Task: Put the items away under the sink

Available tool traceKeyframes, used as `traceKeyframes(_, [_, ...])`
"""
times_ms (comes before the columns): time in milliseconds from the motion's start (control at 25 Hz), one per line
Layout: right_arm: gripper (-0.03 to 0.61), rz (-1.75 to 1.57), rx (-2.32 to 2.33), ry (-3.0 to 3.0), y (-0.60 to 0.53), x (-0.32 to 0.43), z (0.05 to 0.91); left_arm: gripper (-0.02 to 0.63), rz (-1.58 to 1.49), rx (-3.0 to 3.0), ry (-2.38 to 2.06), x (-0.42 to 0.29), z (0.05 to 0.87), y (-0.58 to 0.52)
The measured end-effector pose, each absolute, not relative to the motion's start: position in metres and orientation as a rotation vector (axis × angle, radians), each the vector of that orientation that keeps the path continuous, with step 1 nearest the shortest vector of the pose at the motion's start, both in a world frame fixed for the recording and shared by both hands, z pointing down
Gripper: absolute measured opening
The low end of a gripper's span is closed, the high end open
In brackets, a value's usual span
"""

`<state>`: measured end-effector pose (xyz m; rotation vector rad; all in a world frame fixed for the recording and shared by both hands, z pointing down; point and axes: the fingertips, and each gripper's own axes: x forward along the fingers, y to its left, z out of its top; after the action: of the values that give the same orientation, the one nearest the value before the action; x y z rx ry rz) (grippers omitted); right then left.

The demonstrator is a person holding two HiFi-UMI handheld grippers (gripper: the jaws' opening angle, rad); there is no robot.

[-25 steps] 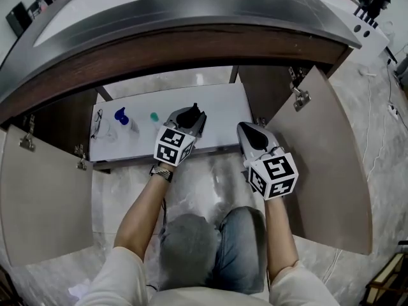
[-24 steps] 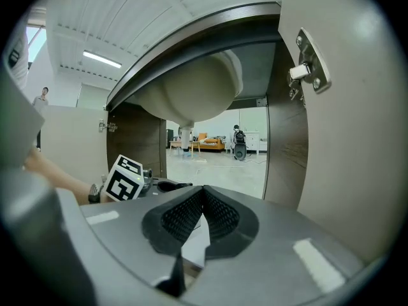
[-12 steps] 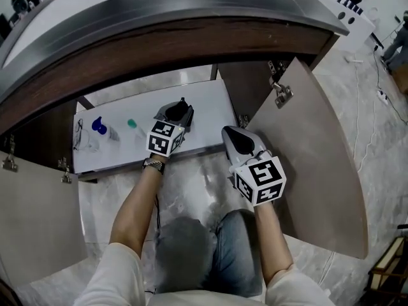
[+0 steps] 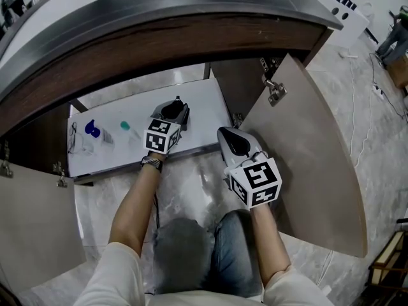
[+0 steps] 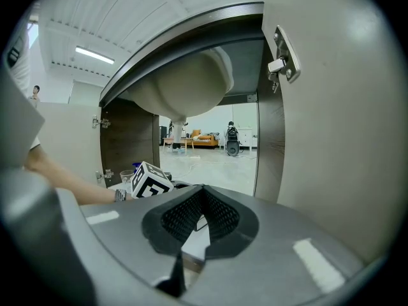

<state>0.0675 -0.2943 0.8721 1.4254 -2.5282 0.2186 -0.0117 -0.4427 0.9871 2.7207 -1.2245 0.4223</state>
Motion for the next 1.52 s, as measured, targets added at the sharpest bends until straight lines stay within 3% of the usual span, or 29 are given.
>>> traceKeyframes(200, [0.006,0.231,1.418,-2.535,-0.297,0.063,0.873,0.102,0.375,2.731,-1.235,-0.012,0.988,-0.443])
traceKeyframes(360, [0.006,0.229,1.402,-2.546,-0.298,0.058,0.872,0.174,0.311,2.696,-1.251,-0.021,0.989,-0.444])
traceKeyframes(760, [0.006,0.209,1.369,-2.573,-0.303,0.049,0.865,0.175,0.366,2.732,-1.3,-0.038,0.976,-0.417])
traceKeyframes(960, [0.006,0.192,1.36,-2.595,-0.306,0.041,0.854,0.129,0.312,2.775,-1.307,-0.054,0.955,-0.391])
traceKeyframes(1160, [0.006,0.148,1.342,-2.614,-0.309,0.028,0.84,0.031,0.264,2.898,-1.3,-0.065,0.912,-0.359])
traceKeyframes(1520, [0.006,0.104,1.287,-2.625,-0.301,0.013,0.827,0.006,0.275,2.978,-1.364,-0.092,0.861,-0.314])
